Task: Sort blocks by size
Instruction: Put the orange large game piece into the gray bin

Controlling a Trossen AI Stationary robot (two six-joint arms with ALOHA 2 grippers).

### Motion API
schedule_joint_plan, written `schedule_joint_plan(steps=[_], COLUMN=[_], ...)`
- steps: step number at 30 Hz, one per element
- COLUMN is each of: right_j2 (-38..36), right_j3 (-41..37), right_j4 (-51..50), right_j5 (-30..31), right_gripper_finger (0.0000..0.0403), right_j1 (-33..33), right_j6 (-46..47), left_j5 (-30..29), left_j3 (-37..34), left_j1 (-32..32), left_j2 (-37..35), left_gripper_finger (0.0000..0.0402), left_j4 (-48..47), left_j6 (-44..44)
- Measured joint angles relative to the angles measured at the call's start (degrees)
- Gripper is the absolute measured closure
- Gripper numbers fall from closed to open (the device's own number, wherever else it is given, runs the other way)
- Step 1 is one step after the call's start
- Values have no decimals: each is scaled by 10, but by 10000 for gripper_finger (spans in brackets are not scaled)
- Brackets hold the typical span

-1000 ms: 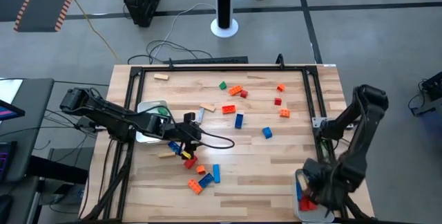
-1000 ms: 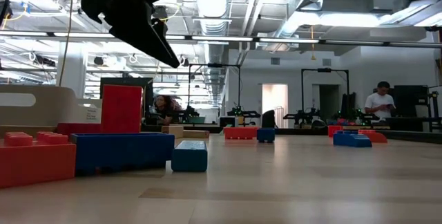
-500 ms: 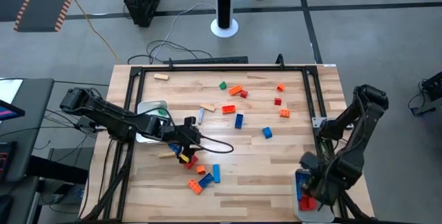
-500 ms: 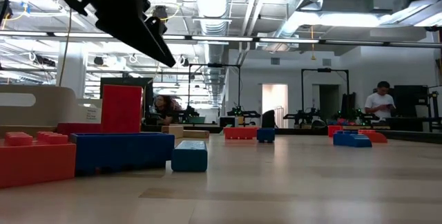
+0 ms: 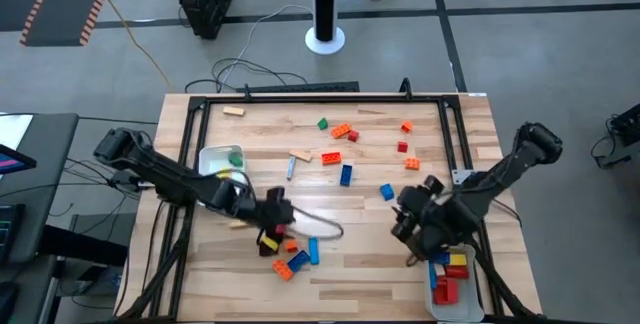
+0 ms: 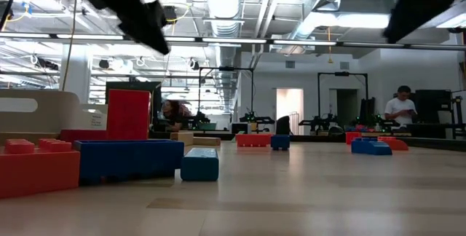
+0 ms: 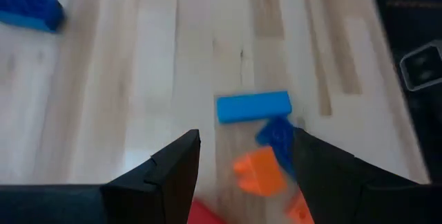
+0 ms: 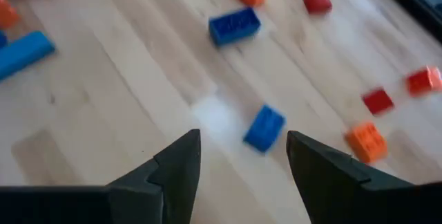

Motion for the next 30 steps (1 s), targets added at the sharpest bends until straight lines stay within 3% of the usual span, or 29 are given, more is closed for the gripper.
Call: schedule_joint_plan(steps=[5,13,26,30], right_j2=[0,0,0,0], right_j3=[-33,-66,-70,-70], right_j4=[104,229,234,234], right_j5=[14,16,15,15], right_gripper_finger=[163,163,163,163], right_j1=[-48,-78,-71,-71], right_j6=[-96,-188,-194,-194], left_j5=[-76,-86,-80,-83], left_j3=[35,52,53,51], left_j1=[-54,-71,-71,-69], left_j2=[37,102,136,139], left_gripper_finger=[184,184,185,209], left_j4=[-34,-62,-67,-65], left_j6=[-62,-138,-129,-117])
